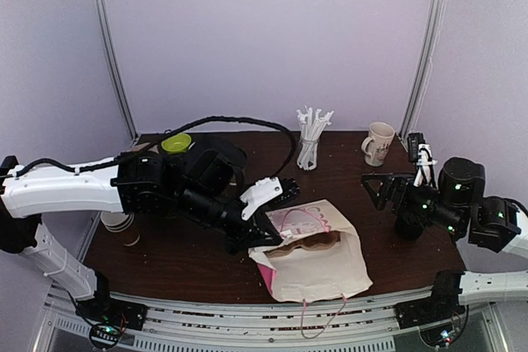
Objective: Pack the takeout coffee
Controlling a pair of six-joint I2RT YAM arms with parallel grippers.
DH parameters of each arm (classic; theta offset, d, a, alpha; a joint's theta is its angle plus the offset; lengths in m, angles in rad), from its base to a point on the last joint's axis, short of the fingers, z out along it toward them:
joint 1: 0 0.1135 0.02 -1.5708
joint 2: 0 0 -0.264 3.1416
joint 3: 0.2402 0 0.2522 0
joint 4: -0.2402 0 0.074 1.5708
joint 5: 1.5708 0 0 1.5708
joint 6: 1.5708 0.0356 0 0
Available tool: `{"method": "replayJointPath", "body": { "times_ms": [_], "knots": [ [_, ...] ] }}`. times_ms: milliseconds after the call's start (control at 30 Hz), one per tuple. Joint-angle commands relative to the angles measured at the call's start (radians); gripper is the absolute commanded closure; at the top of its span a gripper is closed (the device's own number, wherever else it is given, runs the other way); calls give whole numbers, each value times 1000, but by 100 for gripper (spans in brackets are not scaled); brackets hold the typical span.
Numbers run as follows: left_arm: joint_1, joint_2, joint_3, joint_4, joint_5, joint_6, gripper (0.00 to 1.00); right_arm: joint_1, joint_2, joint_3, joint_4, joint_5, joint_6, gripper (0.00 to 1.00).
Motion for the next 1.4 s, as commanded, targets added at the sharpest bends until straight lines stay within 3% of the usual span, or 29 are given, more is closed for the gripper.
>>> {"method": "replayJointPath", "body": {
  "times_ms": [0, 233, 400, 533, 833, 1067, 1367],
  "knots": [
    [-1, 0, -5, 42, -12, -26, 100, 0, 9, -13, 5, 44, 22, 2],
    [20, -6, 111, 67, -147, -110, 100, -19, 107, 99, -74, 96, 75, 2],
    [126, -6, 164, 107, -87, -302, 100, -64, 200, 240, -126, 17, 96, 2],
    [207, -24, 104, 231, 14, -553, 100, -114, 260, 389, -225, -28, 144, 2],
    [215, 24, -25, 371, -36, -883, 100, -185, 397, 646, -439, -198, 260, 2],
    [215, -29, -86, 427, -159, -1004, 100, -185, 460, 636, -551, -271, 296, 4],
    [215, -68, -156, 451, -198, -1043, 100, -170, 498, 548, -417, -492, 365, 10]
  ]
}}
